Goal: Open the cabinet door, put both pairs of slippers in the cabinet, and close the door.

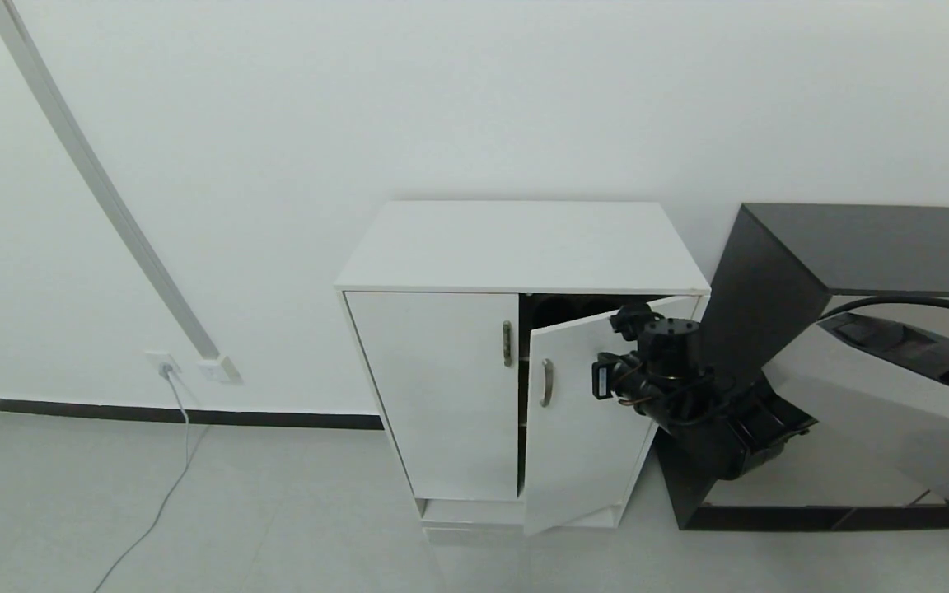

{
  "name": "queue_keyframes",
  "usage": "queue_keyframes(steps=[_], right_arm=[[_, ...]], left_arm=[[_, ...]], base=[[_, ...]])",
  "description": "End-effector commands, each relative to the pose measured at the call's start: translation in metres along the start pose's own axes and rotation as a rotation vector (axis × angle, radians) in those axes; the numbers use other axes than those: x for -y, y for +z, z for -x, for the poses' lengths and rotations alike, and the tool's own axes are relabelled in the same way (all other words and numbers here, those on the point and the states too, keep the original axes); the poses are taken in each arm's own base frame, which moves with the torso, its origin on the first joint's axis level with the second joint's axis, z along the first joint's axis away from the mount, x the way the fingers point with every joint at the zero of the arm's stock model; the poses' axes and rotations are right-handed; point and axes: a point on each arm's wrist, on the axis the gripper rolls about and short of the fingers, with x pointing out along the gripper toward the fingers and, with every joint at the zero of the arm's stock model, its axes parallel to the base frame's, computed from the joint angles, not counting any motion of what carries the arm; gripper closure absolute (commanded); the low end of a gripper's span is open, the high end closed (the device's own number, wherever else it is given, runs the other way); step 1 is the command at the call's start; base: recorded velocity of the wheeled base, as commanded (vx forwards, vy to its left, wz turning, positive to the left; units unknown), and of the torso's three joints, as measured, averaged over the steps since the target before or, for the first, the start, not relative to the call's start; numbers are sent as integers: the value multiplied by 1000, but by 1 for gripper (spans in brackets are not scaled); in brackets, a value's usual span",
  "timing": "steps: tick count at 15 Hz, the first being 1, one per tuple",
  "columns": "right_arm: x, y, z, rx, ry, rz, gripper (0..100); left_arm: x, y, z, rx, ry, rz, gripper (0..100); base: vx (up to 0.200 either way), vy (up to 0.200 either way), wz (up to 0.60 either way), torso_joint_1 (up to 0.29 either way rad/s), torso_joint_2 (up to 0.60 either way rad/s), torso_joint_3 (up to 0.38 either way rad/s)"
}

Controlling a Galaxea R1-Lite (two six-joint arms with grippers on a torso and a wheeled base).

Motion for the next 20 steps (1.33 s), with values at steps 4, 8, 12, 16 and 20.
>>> queue_keyframes(steps=[4,8,12,16,20], right_arm=[[2,-1,-16,23,-8,-5,100],[5,8,-29,32,-19,-9,100],[5,16,-34,29,-22,-7,100],[4,21,-36,31,-22,-6,100],[7,23,-40,29,-30,-7,100]], left_arm=[[0,0,0,-2,1,0,100],[0,0,0,-2,1,0,100],[0,0,0,-2,1,0,100],[0,0,0,-2,1,0,100],[0,0,0,-1,1,0,100]], base=[[0,0,0,0,0,0],[0,0,0,0,0,0],[0,0,0,0,0,0],[0,0,0,0,0,0],[0,0,0,0,0,0]])
